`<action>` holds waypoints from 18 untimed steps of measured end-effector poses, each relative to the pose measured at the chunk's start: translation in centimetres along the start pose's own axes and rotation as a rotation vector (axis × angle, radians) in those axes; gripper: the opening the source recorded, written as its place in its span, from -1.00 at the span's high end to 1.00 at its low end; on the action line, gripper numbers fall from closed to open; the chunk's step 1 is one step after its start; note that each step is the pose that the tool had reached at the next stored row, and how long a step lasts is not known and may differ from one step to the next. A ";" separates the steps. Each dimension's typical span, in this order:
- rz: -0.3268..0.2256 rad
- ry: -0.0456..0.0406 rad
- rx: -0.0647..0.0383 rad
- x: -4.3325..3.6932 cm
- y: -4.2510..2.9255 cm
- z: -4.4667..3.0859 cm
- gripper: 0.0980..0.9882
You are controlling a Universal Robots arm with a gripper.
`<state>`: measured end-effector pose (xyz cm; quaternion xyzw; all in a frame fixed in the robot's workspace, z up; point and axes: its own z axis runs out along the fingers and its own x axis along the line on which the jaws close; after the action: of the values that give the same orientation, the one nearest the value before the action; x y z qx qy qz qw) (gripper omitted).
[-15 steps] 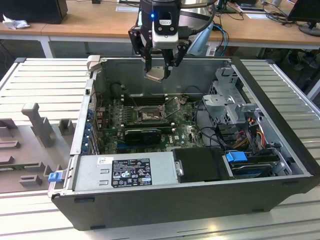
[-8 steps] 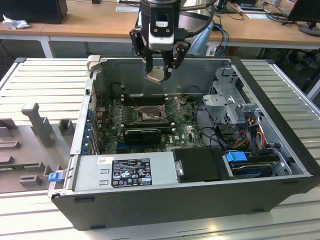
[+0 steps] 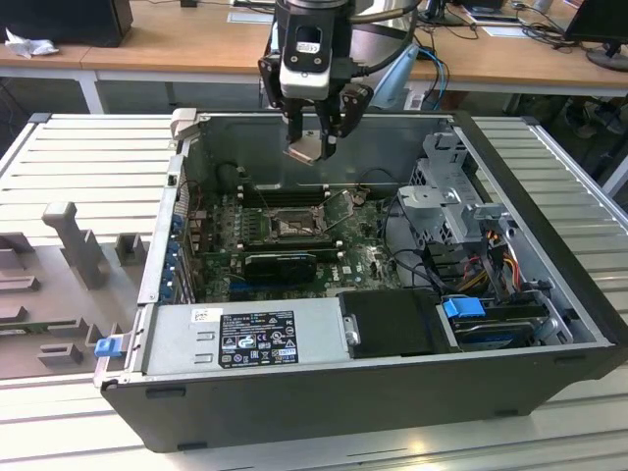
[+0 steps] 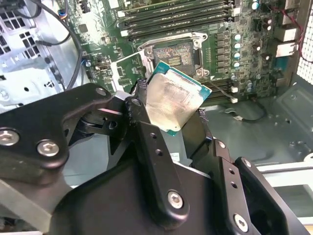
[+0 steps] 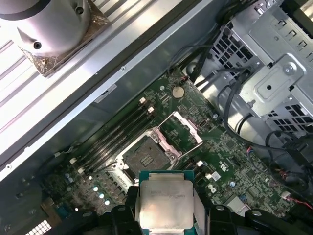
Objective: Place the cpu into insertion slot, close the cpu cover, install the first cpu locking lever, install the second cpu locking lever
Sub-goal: 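Place the cpu into insertion slot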
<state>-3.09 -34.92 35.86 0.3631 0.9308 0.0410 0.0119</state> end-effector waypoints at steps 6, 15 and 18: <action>0.084 -0.0075 0.000 0.00 0.00 0.06 0.03; 0.183 -0.0162 -0.001 0.01 0.00 0.10 0.03; 0.208 -0.0185 -0.001 0.02 0.01 0.13 0.03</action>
<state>-3.09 -34.89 35.73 0.4582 0.8878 0.0390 0.0163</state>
